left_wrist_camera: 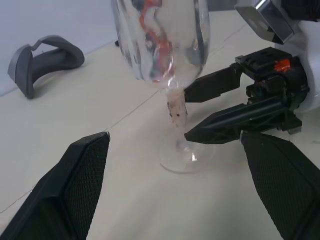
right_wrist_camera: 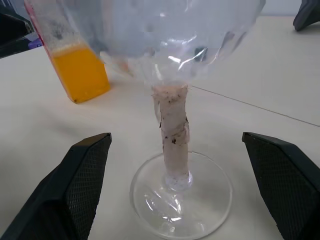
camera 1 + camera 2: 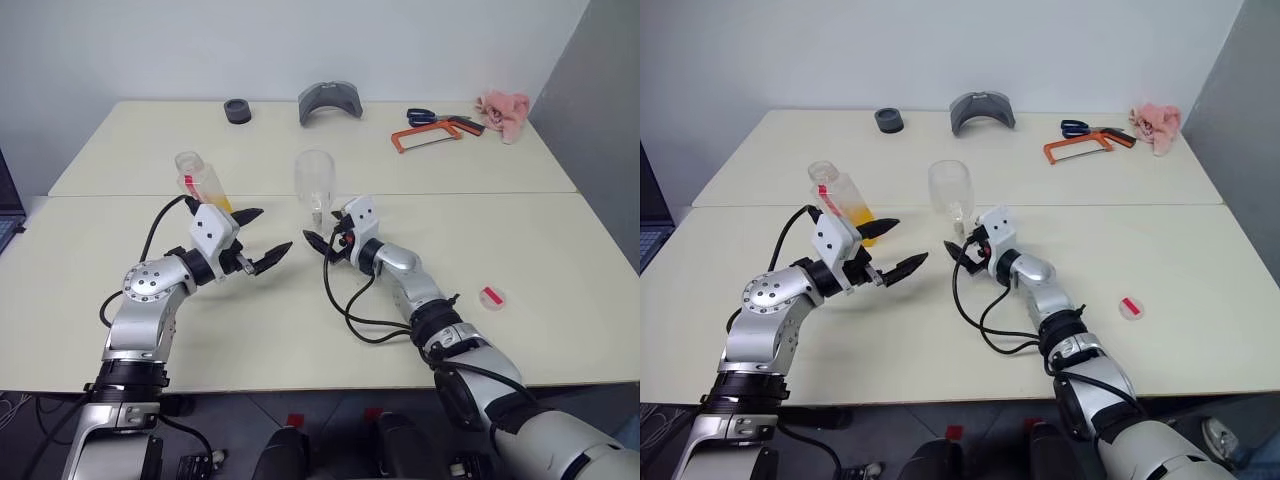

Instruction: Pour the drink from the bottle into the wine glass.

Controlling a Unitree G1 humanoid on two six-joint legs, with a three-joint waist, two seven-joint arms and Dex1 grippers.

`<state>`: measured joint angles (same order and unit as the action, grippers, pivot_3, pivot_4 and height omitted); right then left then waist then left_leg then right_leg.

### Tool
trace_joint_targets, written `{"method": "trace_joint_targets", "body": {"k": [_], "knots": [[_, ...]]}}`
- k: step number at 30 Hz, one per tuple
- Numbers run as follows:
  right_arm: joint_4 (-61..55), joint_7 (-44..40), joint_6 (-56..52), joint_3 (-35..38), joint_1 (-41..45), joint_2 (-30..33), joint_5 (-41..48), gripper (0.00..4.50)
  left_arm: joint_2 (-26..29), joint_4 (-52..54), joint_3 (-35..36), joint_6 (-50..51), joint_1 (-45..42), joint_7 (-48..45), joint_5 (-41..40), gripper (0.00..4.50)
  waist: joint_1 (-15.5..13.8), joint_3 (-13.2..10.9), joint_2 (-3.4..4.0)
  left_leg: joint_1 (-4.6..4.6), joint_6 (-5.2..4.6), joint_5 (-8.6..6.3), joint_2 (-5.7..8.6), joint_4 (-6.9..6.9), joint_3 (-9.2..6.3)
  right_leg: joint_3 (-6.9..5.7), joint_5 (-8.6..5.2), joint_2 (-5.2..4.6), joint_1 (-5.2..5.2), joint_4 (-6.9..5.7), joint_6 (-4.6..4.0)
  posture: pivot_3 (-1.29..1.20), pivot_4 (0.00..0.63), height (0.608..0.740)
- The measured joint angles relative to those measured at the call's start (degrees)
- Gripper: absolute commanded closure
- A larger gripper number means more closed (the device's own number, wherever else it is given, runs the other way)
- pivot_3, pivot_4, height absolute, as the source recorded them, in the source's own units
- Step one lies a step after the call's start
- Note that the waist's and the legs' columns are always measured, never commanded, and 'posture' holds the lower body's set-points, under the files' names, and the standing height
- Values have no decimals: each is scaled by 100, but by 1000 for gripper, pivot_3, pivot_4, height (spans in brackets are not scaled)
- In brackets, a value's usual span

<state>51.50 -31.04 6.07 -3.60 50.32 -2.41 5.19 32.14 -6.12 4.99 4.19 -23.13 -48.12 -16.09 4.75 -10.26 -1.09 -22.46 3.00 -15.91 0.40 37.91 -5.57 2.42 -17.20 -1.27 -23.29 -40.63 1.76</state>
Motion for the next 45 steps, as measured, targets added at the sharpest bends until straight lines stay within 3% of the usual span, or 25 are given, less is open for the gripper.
{"method": "trace_joint_targets", "body": {"k": [9,19,25,32,45], "knots": [[-1395,-366,-684,-96,-936,371,62,33,-2,761,229,474,292,354,-289,0,-8,0,0,-3,0,0,1,0,-2,0,0,-1,1,3,0,0,150,740],[-5267,-906,-2477,-350,-2767,1534,489,33,-119,1413,717,896,1230,1041,-528,0,-33,0,0,-6,-1,-1,-8,-1,-4,1,-1,-7,3,18,1,0,150,740],[-7024,-1000,-3291,-440,-3167,2063,884,33,-400,1236,814,389,1799,1755,88,0,-113,0,-1,-6,-1,-1,-8,1,-11,-6,0,-6,12,30,2,0,150,740],[-7820,-1160,-3603,-581,-3186,2579,1097,33,-689,614,908,41,1746,2623,560,0,-225,1,-5,-12,-1,-1,-2,2,-15,-14,2,-4,18,47,6,0,150,740],[-8085,-883,-4020,-695,-3111,2584,1304,33,-354,-565,1020,137,336,2497,484,0,-271,2,-6,-18,0,0,0,3,-16,-19,4,2,17,54,9,0,150,740]]}}
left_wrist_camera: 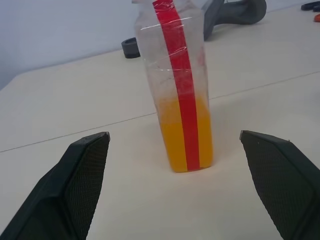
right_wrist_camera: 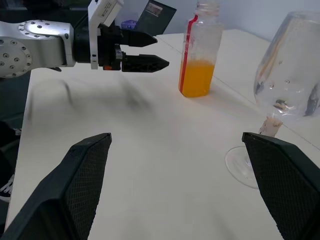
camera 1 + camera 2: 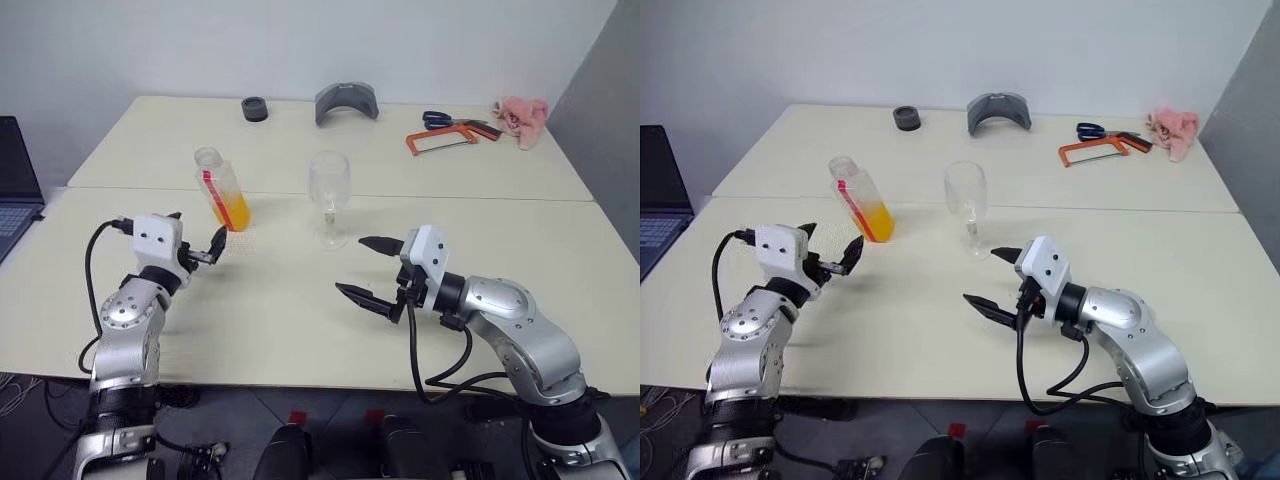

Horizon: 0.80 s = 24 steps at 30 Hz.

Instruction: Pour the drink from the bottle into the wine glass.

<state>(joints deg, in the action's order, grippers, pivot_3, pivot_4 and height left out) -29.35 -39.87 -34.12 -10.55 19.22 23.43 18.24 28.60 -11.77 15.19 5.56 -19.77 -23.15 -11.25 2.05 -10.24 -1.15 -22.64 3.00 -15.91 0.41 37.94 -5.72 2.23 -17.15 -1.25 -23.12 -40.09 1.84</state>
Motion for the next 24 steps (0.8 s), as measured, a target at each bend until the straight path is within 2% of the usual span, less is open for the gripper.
{"method": "trace_joint_targets", "body": {"k": [10,24], "knots": [[-192,94,-147,-13,125,43,80,33,54,-1211,-205,-265,-1004,-296,107,0,-12,0,0,-7,1,0,2,1,-3,-4,0,0,-3,3,0,0,150,740],[-206,122,-156,-29,407,73,112,33,-102,-2400,-234,-494,-1839,-351,96,0,-10,1,-1,-10,1,1,4,3,-5,-7,1,0,-6,2,0,0,150,740]]}}
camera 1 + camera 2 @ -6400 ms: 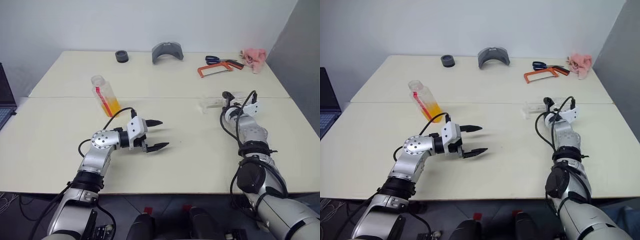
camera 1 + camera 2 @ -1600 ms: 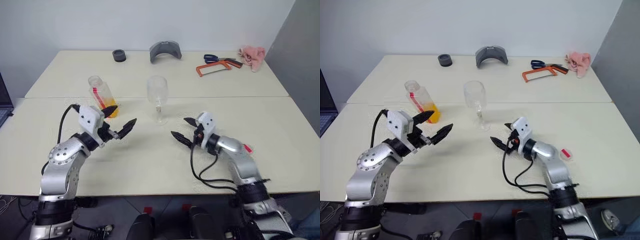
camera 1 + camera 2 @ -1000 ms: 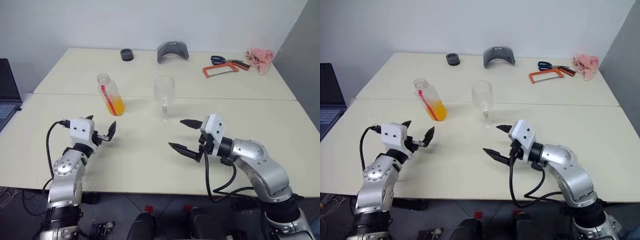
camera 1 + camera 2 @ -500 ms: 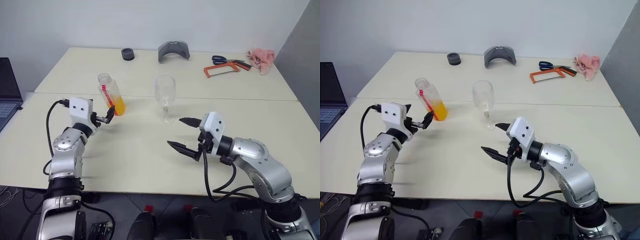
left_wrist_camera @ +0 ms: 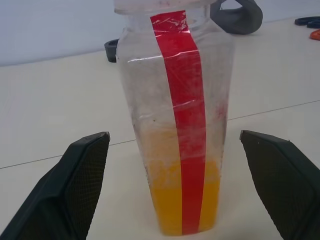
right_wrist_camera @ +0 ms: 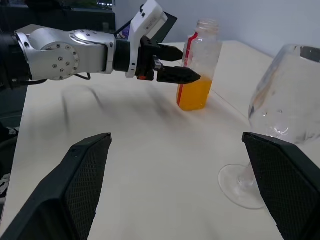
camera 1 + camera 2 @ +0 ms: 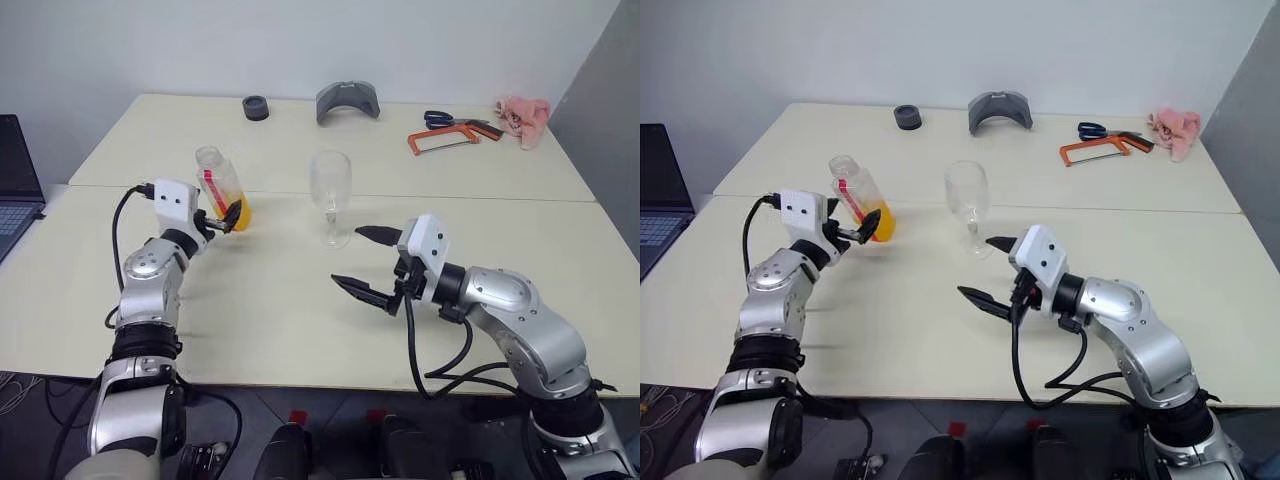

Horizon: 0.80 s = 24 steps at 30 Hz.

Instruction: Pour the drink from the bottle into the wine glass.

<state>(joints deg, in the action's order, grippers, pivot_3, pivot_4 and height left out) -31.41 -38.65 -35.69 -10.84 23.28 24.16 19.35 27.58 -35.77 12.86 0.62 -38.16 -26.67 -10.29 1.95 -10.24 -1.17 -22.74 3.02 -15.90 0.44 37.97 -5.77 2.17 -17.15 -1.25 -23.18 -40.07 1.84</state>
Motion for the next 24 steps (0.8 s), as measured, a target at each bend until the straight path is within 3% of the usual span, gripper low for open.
{"method": "trace_joint_targets", "body": {"k": [9,12,19,24], "knots": [[0,18,0,-2,65,-31,16,33,-54,-818,-2,-296,-568,-55,5,0,0,0,0,-4,1,0,2,2,-2,-3,0,0,-1,0,0,0,150,740],[0,30,0,-2,84,-41,16,0,-106,-1002,-7,-383,-681,-153,5,608,1,0,0,-4,1,0,3,2,-2,-3,0,0,-1,0,0,0,150,740],[0,118,0,-2,86,-47,14,0,-159,-1203,103,-410,-753,-225,-134,2635,2,0,-1,-4,3,2,2,3,-3,-3,0,-1,-2,0,0,0,150,740],[0,165,2,2,92,-36,-15,0,-160,-1208,101,-409,-753,-355,-186,2766,0,0,-1,-7,10,6,4,4,-5,-5,0,-1,-2,0,0,0,150,740]]}}
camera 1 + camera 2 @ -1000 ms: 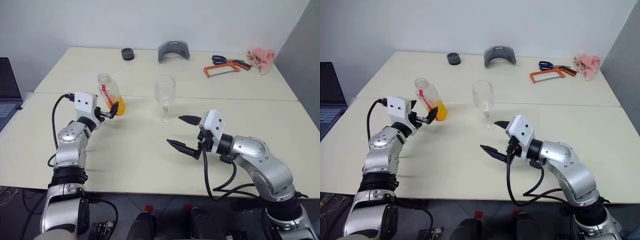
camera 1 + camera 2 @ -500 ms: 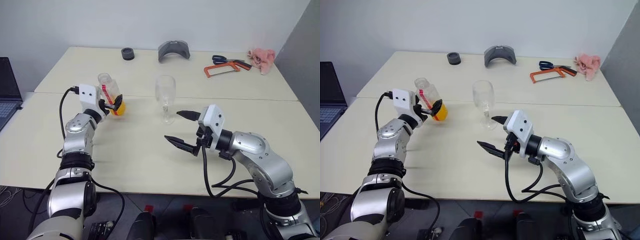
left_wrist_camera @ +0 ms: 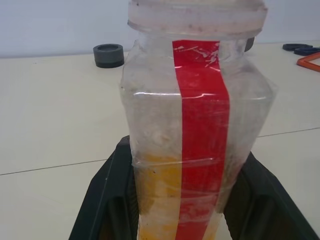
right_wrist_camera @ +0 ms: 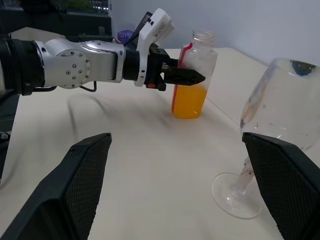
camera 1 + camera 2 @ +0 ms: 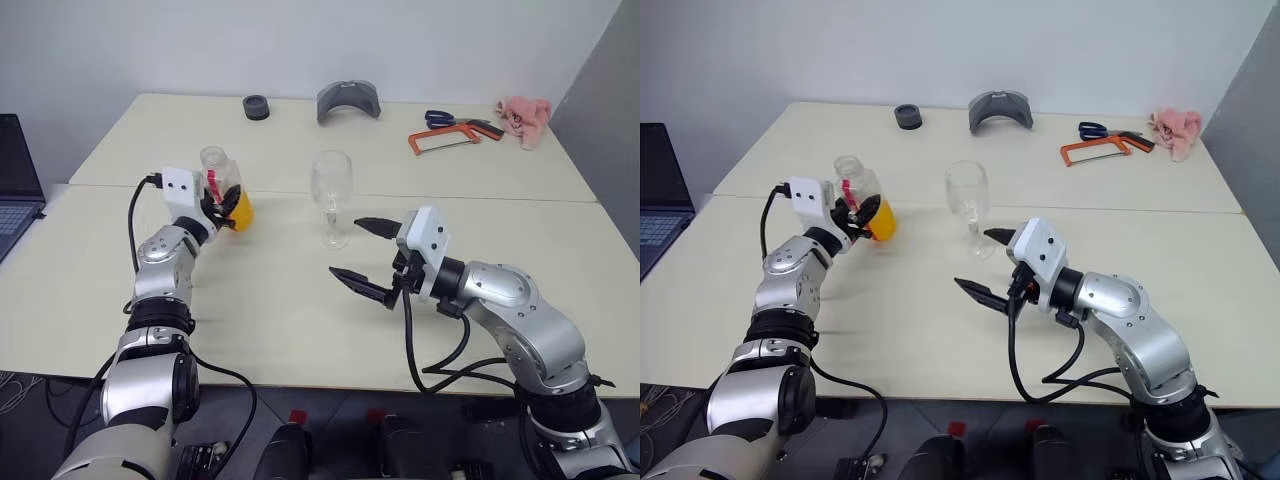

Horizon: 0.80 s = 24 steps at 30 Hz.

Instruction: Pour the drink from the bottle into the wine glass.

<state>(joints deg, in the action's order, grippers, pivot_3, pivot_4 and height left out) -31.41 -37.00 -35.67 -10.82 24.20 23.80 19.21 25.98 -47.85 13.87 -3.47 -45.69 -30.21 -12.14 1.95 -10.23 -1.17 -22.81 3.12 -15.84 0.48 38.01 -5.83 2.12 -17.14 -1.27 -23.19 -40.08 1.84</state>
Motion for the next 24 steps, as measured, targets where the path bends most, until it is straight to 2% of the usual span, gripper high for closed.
{"method": "trace_joint_targets", "body": {"k": [5,13,18,24], "knots": [[0,236,3,227,0,-63,19,0,5,255,-483,-430,-19,-86,444,2772,-6,-1,-2,-7,10,6,1,2,-5,-2,0,0,-2,1,0,0,150,740],[2,605,22,652,108,-265,133,0,110,477,-1209,-1318,-688,-567,1036,2793,9,-1,-2,-4,9,5,1,-1,5,1,0,4,-3,0,-1,0,150,740],[5,615,31,696,115,-267,230,0,253,76,-1599,-2163,-1090,-484,1629,2794,13,-1,-2,-4,-6,-3,3,-1,9,2,0,6,-4,0,-1,0,150,740],[59,725,29,737,115,-252,229,0,547,-662,-1971,-3200,-1632,130,2453,2794,10,-1,-2,-5,-10,-5,5,-1,10,2,0,5,-6,-1,-1,0,150,740]]}}
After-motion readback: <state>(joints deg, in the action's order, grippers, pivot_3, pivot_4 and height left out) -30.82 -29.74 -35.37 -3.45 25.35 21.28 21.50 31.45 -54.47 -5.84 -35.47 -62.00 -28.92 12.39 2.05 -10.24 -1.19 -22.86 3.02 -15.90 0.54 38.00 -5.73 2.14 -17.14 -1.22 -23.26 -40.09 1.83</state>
